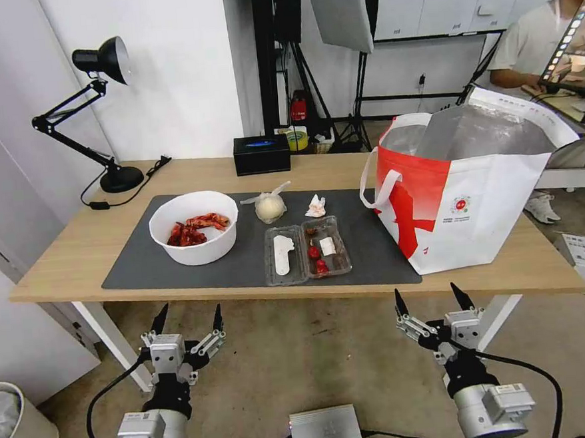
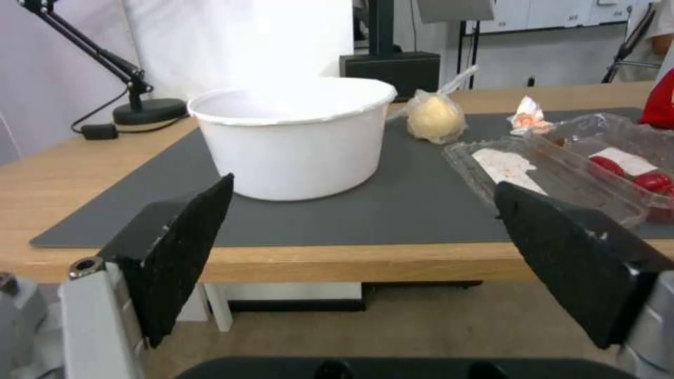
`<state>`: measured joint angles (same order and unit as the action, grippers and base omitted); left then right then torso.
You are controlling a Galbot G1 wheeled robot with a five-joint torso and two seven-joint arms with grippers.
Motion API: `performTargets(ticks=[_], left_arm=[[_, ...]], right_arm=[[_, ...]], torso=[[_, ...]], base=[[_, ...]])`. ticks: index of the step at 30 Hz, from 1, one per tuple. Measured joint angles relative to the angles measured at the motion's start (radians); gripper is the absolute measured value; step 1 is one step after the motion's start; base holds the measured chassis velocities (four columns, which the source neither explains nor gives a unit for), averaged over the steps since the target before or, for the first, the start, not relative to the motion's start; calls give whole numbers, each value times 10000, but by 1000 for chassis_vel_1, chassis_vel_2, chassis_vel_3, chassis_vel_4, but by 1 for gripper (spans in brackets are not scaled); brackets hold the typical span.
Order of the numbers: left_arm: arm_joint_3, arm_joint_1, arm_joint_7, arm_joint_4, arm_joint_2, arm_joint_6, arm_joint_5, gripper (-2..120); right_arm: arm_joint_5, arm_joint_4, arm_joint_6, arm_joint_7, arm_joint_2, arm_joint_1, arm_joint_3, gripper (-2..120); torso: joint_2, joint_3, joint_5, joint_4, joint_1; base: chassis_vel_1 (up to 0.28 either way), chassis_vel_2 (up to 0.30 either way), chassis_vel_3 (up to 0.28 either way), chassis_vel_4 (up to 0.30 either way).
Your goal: Pick up the trash from the table and place it into the takeout bag.
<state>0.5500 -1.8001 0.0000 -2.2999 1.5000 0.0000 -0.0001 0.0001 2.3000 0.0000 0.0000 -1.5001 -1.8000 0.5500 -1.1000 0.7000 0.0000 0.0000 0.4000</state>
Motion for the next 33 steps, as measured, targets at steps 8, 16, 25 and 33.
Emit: performTargets(ticks=[8, 16, 25, 33], left_arm=[[0, 0, 0, 0, 0, 0, 0, 100], [0, 0, 0, 0, 0, 0, 0, 100], [0, 0, 0, 0, 0, 0, 0, 100], [0, 0, 0, 0, 0, 0, 0, 100]], right_arm=[[0, 0, 0, 0, 0, 0, 0, 100], [0, 0, 0, 0, 0, 0, 0, 100], [0, 0, 0, 0, 0, 0, 0, 100], [0, 0, 0, 0, 0, 0, 0, 100]], torso=[[0, 0, 0, 0, 0], [0, 0, 0, 0, 0], [0, 0, 0, 0, 0], [0, 0, 0, 0, 0]], base=[[0, 0, 0, 0], [0, 0, 0, 0], [0, 0, 0, 0], [0, 0, 0, 0]])
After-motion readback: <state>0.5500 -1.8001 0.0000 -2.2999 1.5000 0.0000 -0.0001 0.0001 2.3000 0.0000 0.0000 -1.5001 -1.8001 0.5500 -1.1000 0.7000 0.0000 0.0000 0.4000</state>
